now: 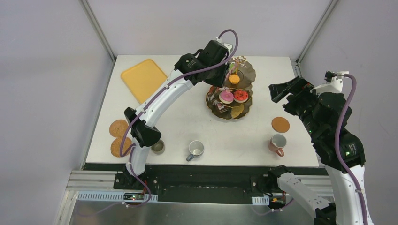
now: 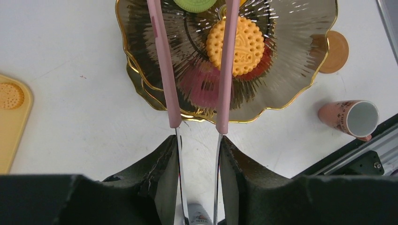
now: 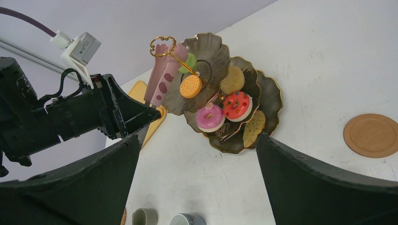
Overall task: Serve the afternoon tea
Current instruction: Place the desert on the desert table.
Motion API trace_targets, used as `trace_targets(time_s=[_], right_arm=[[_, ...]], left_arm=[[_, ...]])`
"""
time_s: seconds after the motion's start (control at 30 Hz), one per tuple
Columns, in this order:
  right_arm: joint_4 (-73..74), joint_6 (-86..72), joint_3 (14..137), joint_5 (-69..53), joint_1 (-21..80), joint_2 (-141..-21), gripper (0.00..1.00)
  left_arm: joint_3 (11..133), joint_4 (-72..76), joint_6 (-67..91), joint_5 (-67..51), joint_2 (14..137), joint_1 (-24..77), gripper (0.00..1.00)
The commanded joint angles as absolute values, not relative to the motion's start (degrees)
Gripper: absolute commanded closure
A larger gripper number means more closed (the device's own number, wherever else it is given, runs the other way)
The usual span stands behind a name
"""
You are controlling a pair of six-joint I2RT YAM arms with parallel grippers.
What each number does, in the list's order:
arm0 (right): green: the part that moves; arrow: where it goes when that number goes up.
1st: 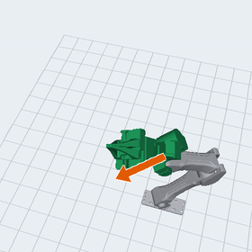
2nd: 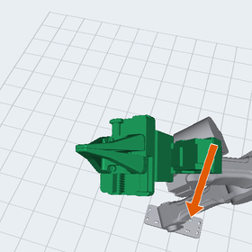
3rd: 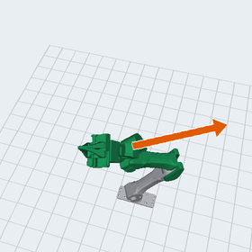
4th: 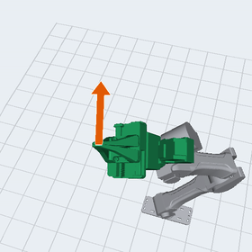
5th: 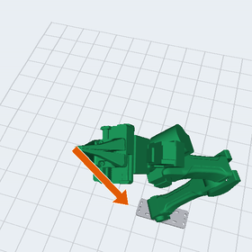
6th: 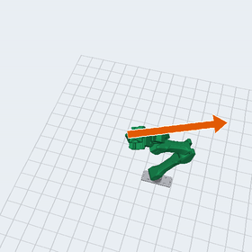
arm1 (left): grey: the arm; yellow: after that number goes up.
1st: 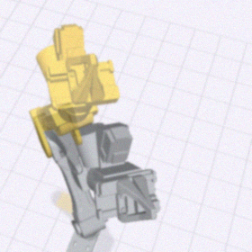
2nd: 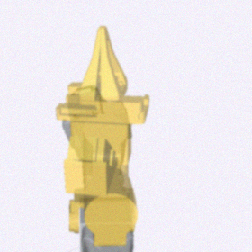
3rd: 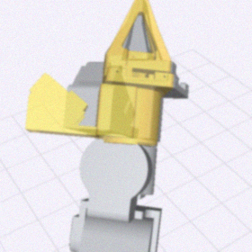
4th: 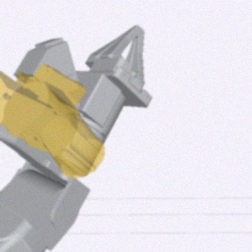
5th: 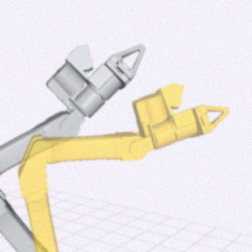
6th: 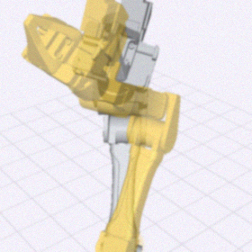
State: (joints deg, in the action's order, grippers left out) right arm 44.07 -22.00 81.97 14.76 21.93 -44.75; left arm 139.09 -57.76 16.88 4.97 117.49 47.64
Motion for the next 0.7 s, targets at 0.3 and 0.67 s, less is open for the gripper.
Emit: trace_targets(time_s=[0.3,0.67], right_arm=[[43.64,-21.78,83.40,15.37,21.78,-44.57,0.01],[43.92,-22.13,82.71,14.42,21.75,-46.01,0.01]], left_arm=[[144.47,-65.08,13.89,13.03,113.60,46.60,0.66],[120.04,-64.01,15.92,15.89,90.07,25.71,0.64]])
